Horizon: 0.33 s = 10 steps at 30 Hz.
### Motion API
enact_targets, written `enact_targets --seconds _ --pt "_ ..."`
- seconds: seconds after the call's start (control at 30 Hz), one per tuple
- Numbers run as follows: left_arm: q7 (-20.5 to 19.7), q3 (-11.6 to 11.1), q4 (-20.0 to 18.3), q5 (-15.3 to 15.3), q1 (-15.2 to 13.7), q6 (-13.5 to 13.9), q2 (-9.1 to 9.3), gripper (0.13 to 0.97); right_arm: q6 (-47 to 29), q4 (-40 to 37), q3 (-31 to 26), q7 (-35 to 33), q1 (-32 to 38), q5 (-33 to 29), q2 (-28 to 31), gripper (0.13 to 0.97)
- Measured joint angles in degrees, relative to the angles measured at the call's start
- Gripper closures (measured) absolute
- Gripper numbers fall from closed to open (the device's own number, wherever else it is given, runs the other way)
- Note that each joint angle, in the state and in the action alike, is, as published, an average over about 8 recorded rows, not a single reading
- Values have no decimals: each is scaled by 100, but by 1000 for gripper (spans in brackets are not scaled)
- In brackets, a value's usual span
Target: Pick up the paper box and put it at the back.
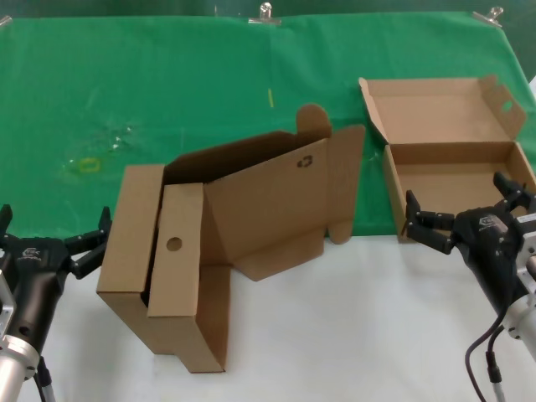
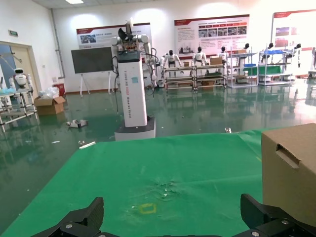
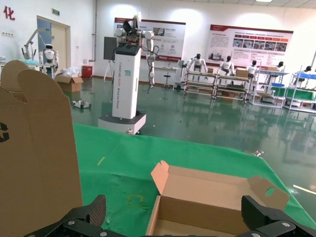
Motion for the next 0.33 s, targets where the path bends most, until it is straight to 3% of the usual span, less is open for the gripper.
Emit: enact_targets --seconds 0.33 --pt "0 0 0 0 0 0 0 132 0 0 0 0 0 0 0 129"
